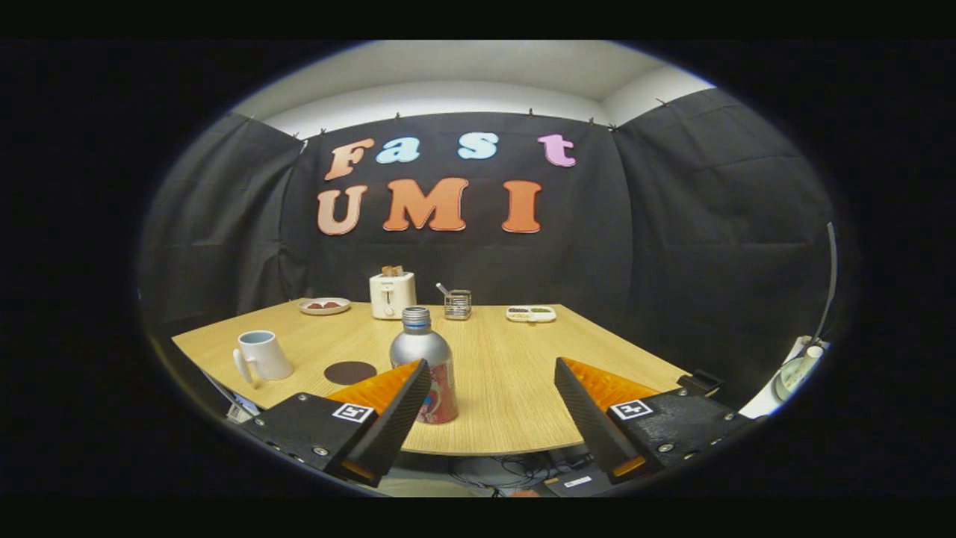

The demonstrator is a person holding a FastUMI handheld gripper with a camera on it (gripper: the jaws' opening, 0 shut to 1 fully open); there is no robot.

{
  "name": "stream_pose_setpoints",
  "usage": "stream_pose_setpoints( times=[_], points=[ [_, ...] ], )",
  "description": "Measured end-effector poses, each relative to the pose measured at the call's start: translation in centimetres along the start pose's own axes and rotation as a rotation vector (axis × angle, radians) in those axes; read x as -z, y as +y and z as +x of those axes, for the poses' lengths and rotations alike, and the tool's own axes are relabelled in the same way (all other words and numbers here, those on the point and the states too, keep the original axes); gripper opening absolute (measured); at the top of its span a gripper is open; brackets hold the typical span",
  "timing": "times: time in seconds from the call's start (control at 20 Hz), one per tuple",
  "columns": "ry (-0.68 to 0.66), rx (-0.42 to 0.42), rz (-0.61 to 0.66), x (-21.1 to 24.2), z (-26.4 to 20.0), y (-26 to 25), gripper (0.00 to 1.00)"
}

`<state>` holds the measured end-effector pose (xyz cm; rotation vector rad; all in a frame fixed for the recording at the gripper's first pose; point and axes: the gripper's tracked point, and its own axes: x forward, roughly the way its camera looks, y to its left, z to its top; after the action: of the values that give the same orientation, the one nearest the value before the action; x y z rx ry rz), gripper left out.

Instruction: Take the bottle from table, then pour the juice into the cup, finally place the bottle on the coaster

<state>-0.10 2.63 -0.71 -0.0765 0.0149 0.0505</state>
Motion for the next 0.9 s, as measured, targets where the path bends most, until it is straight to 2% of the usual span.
stream_pose_setpoints(
  times=[0.2, 0.55, 0.9],
  points=[
    [-0.003, -0.033, 0.028, 0.1, 0.4, 1.4, 0.99],
    [0.007, -0.086, 0.0, 1.3, 1.4, 4.7, 0.99],
    [0.048, -0.071, -0.035, 4.1, 3.5, 5.7, 0.99]
  ],
)
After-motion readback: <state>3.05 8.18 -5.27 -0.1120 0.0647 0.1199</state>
